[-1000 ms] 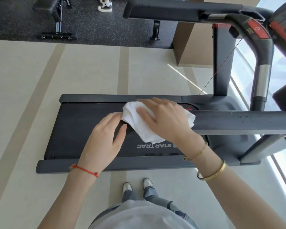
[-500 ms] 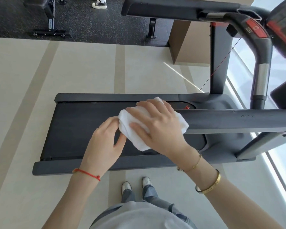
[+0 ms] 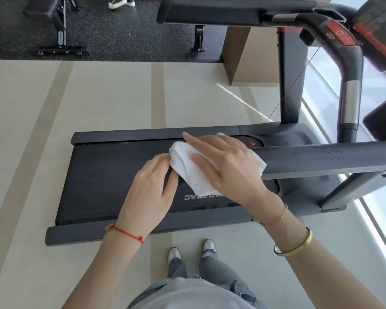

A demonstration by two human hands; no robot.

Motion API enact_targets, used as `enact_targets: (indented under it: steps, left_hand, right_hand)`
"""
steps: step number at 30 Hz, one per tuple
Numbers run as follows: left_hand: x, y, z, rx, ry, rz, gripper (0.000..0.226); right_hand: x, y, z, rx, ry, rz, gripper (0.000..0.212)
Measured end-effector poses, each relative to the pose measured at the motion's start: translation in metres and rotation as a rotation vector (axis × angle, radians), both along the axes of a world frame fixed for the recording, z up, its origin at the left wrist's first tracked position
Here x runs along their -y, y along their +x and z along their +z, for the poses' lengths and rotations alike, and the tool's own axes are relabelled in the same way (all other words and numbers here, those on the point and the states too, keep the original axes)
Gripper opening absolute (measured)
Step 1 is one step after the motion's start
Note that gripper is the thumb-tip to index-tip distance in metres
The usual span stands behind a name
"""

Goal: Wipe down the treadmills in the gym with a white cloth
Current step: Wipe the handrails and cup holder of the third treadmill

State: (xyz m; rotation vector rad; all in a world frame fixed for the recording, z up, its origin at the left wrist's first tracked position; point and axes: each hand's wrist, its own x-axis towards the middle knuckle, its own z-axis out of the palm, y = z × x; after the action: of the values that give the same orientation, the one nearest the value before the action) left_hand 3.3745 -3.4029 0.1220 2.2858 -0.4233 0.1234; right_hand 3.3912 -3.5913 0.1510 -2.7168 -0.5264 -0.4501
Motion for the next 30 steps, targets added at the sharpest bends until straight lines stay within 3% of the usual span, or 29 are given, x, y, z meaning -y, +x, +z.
enact_targets:
  steps: [4, 11, 22, 30]
  left_hand:
    - [0.010, 0.004, 0.004, 0.007, -0.015, -0.015, 0.027]
    - [0.041, 0.011, 0.015, 0.086, 0.050, -0.017, 0.025]
    - [0.137, 0.008, 0.021, 0.191, 0.218, 0.023, 0.022]
    - [0.199, 0.004, 0.022, 0.205, 0.250, 0.082, 0.025]
  right_hand:
    - [0.012, -0.004, -0.010, 0.104, 0.033, 0.055, 0.031]
    - [0.049, -0.005, -0.018, 0.258, 0.084, -0.101, 0.019]
    - [0.156, -0.013, -0.022, 0.322, 0.087, -0.135, 0.024]
    - [0.240, -0.019, -0.016, 0.256, 0.056, -0.202, 0.024]
